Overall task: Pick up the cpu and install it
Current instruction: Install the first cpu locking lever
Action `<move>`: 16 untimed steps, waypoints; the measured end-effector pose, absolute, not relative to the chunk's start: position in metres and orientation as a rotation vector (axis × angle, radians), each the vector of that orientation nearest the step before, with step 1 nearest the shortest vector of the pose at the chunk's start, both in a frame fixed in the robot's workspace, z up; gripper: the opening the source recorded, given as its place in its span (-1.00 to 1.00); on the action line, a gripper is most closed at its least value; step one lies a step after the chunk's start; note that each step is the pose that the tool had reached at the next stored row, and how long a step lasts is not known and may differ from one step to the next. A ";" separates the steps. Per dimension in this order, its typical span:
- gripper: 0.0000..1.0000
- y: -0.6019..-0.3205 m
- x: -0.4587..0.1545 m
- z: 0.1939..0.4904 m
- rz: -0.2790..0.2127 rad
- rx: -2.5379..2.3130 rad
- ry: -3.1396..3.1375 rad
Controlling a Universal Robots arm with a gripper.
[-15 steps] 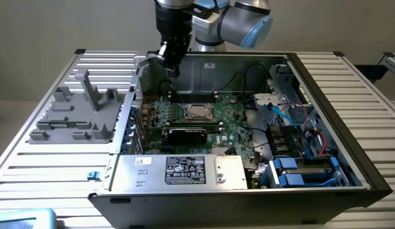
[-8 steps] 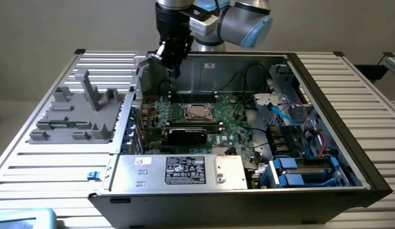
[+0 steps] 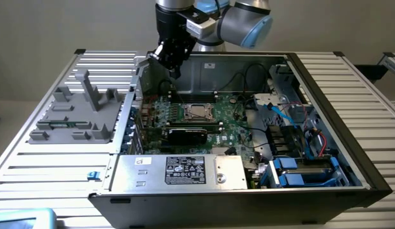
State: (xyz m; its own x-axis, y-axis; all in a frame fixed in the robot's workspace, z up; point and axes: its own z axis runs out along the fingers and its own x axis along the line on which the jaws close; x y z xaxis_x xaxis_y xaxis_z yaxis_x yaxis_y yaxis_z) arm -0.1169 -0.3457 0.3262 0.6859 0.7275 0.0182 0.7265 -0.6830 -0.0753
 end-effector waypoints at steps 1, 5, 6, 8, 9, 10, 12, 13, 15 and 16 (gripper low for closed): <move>-0.79 -0.346 -0.117 0.326 0.019 -2.823 -1.195; -0.79 -0.346 -0.117 0.325 0.016 -2.857 -1.108; -0.79 -0.346 -0.117 0.325 0.015 -2.865 -1.087; -0.79 -0.346 -0.117 0.324 0.013 -2.880 -1.047; -0.79 -0.346 -0.117 0.324 0.012 -2.887 -1.027; -0.79 -0.346 -0.117 0.324 0.011 -2.894 -1.007; -0.79 -0.346 -0.117 0.324 0.011 -2.903 -0.982; -0.79 -0.346 -0.117 0.324 0.010 -2.903 -0.982; -0.79 -0.346 -0.117 0.324 0.010 -2.903 -0.981; -0.79 -0.346 -0.118 0.323 0.010 -2.904 -0.977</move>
State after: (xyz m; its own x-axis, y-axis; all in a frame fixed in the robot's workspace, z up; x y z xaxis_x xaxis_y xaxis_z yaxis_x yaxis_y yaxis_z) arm -0.1179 -0.3459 0.3235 0.7968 0.6040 0.0186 0.6035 -0.7938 -0.0754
